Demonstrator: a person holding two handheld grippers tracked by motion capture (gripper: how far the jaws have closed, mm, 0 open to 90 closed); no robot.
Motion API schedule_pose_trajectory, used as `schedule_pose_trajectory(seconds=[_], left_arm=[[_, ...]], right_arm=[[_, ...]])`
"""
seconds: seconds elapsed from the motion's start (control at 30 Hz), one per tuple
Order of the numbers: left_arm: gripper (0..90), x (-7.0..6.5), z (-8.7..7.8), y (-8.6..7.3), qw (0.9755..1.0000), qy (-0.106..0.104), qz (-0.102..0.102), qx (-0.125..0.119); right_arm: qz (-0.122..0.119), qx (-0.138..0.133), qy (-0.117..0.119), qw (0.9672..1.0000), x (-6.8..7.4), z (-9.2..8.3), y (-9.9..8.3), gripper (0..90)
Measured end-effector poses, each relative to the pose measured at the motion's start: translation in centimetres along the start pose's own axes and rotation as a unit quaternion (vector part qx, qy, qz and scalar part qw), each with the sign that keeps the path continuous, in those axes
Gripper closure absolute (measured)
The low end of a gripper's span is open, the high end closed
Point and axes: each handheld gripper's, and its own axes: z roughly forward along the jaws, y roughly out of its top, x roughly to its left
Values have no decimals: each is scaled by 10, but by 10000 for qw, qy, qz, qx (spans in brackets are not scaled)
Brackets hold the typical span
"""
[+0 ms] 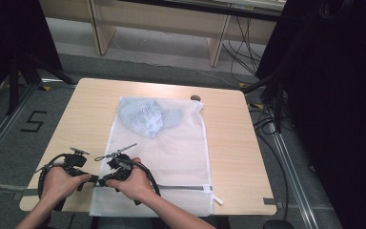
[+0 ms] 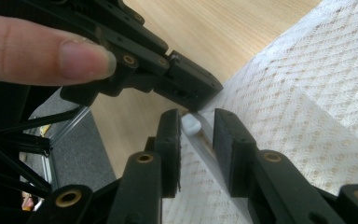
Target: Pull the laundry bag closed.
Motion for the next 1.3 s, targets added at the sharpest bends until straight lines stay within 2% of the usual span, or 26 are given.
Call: schedule_pose_trajectory(seconds=[0.03, 0.1, 0.13, 0.17, 0.27, 0.3, 0.33, 0.37, 0.5, 0.57, 0.63, 0.67, 0.7, 0.73, 0.77, 0.8, 0.87, 0.93, 1.0, 1.03, 1.07, 1.17, 1.3], left_arm=[[897, 0, 0, 0, 10000, -10, 1, 1], [897, 3, -2, 0, 9997, 3, 195, 156], [898, 4, -2, 1, 9997, -6, 198, 165], [898, 4, -2, 1, 9997, -14, 196, 168], [898, 3, -2, 1, 9997, -6, 198, 163], [898, 4, -2, 0, 9997, -7, 199, 161], [898, 4, -2, 0, 9996, -10, 206, 166], [898, 1, 1, 0, 10000, -30, -23, -37], [898, 2, 0, 0, 10000, -57, 9, 3], [898, 2, 0, 0, 10000, -48, 11, -6], [898, 2, 0, 0, 10000, -47, 6, -5], [898, 2, 0, 0, 10000, -45, 7, -6], [898, 4, -1, 0, 9998, -34, 149, 115], [898, 4, -2, 0, 9997, -18, 192, 145], [898, 4, -2, 0, 9997, -22, 195, 148], [898, 1, 1, 0, 10000, -42, -12, -30], [898, 4, -2, 0, 9997, -28, 202, 152], [898, 4, -2, 0, 9997, -21, 202, 168], [898, 4, -2, 0, 9997, -25, 209, 157], [898, 1, 0, 0, 10000, -40, 13, 4], [898, 1, 0, 0, 10000, -34, 21, 4], [899, 0, 0, 0, 10000, -21, 13, -15], [899, 0, 0, 0, 9999, 18, 119, 27]], right_arm=[[36, 27, -44, 10000, 0, 0, 0, 730], [-1, 1, -6, 10000, 0, 2, 1, 736], [62, 34, -15, 10000, 1, 2, 1, 737], [1, 15, 15, 10000, 0, 4, 1, 742], [52, 25, 40, 10000, 0, 5, 1, 748], [85, 26, 137, 9999, -1, 7, 1, 755], [85, 26, 137, 9999, -1, 7, 1, 755], [120, 27, 134, 9998, -1, 8, 1, 759], [157, 24, 129, 9998, -1, 10, 1, 781], [225, 60, 241, 9994, -2, 10, 1, 811], [258, 95, 220, 9994, -2, 10, 1, 823], [193, 68, 248, 9995, -2, 11, 1, 828], [204, 65, 242, 9995, -2, 11, 0, 835], [204, 65, 242, 9995, -2, 11, 0, 835], [228, 59, 197, 9995, -2, 12, 0, 838], [248, 84, 136, 9996, -1, 12, -1, 838], [244, 71, 142, 9996, -1, 12, -1, 835], [219, 113, 267, 9993, -2, 13, -1, 823], [163, 102, 276, 9994, -2, 14, -1, 816], [115, 76, 282, 9995, -3, 15, 0, 815], [212, 87, 252, 9994, -1, 14, -1, 816], [177, 88, 221, 9996, -1, 15, 0, 833], [176, 96, 210, 9996, 1, 15, 0, 864]])
